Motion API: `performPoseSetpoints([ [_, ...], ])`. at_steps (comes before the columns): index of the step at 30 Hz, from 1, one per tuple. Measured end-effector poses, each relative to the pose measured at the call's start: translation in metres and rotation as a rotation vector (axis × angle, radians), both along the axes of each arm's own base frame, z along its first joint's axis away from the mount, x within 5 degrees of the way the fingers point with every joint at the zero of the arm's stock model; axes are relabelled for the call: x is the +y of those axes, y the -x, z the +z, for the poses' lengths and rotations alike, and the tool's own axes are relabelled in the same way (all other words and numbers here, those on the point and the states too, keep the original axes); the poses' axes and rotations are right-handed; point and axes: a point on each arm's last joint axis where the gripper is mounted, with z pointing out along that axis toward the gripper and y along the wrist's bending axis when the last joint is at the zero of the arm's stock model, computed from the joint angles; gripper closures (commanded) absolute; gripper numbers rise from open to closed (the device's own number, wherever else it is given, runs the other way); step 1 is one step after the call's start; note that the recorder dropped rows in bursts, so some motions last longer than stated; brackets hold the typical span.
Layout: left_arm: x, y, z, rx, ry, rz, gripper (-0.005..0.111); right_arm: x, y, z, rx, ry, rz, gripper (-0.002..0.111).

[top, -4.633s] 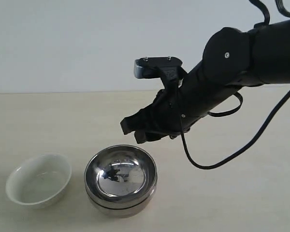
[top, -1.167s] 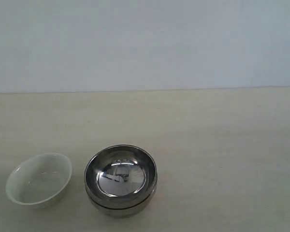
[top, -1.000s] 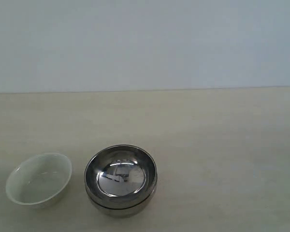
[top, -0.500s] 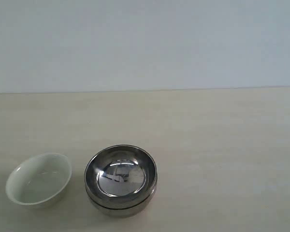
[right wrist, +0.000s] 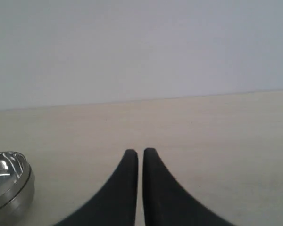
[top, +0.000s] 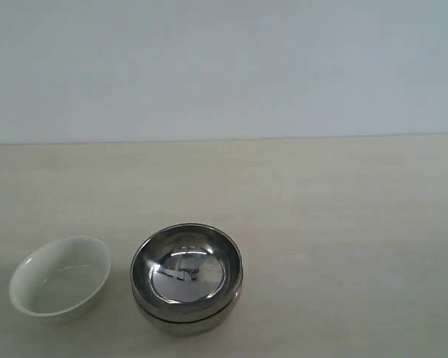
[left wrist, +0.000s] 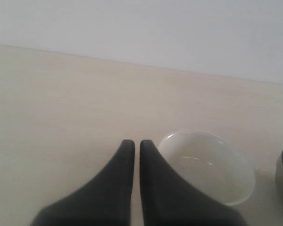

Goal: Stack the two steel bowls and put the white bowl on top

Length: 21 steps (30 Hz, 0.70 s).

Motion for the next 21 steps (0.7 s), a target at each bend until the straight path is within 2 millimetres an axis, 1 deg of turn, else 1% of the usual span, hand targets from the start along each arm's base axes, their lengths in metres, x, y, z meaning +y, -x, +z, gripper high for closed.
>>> performPoseSetpoints([
  [2, 0.0, 0.0, 0.0, 0.0, 0.0, 0.0, 0.103, 0.0, 0.0, -0.001, 0.009, 0.028, 0.003, 0.108],
  [5, 0.0, 0.0, 0.0, 0.0, 0.0, 0.0, 0.103, -0.001, 0.0, -0.006, 0.041, 0.131, -0.001, 0.108],
  [9, 0.0, 0.0, 0.0, 0.0, 0.0, 0.0, 0.103, -0.005, 0.001, -0.014, 0.116, 0.186, -0.035, 0.108],
  [12, 0.0, 0.0, 0.0, 0.0, 0.0, 0.0, 0.103, -0.007, 0.001, -0.017, 0.147, 0.189, -0.049, 0.108],
  [17, 0.0, 0.0, 0.0, 0.0, 0.0, 0.0, 0.103, -0.007, 0.001, -0.018, 0.17, 0.135, -0.063, 0.108],
  [21, 0.0, 0.0, 0.0, 0.0, 0.0, 0.0, 0.103, -0.008, 0.001, -0.019, 0.174, 0.143, -0.063, 0.108],
])
